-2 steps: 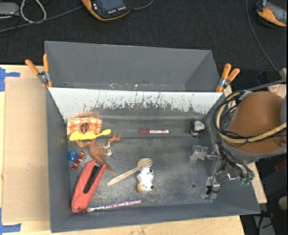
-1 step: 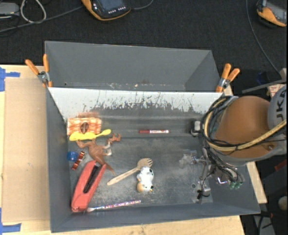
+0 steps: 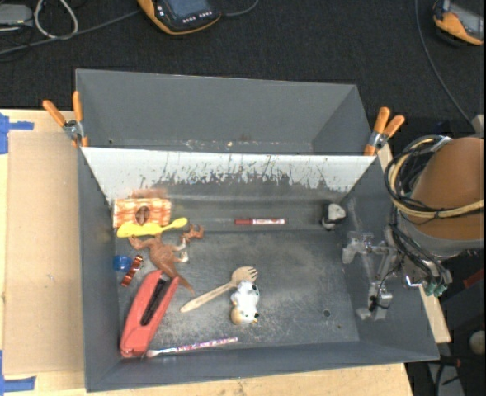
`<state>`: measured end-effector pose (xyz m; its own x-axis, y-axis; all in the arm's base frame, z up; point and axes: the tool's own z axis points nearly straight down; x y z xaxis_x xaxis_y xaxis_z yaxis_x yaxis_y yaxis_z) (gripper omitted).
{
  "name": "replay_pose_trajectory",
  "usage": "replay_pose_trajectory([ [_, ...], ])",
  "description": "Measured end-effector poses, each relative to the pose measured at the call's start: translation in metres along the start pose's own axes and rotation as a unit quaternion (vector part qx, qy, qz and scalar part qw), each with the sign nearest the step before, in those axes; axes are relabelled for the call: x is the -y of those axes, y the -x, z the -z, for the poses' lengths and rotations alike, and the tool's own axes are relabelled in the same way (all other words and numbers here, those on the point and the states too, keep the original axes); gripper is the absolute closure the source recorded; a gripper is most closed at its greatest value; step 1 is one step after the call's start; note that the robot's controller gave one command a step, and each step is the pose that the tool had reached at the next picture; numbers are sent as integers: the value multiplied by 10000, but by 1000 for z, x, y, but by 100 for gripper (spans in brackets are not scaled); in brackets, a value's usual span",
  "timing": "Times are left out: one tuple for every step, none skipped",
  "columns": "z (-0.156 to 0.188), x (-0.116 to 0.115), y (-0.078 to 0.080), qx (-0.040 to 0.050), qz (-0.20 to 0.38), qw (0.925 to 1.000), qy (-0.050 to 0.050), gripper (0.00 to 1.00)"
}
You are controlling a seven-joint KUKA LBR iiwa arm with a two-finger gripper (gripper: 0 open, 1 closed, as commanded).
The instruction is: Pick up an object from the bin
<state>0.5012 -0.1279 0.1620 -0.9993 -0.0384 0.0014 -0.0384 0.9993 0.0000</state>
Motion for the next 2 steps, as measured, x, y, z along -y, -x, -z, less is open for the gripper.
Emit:
replay_pose_trajectory([
  [25,-5,-21,-35,370,9993,35,0],
  [-10,-47,-13,-23,919,9958,20,0],
])
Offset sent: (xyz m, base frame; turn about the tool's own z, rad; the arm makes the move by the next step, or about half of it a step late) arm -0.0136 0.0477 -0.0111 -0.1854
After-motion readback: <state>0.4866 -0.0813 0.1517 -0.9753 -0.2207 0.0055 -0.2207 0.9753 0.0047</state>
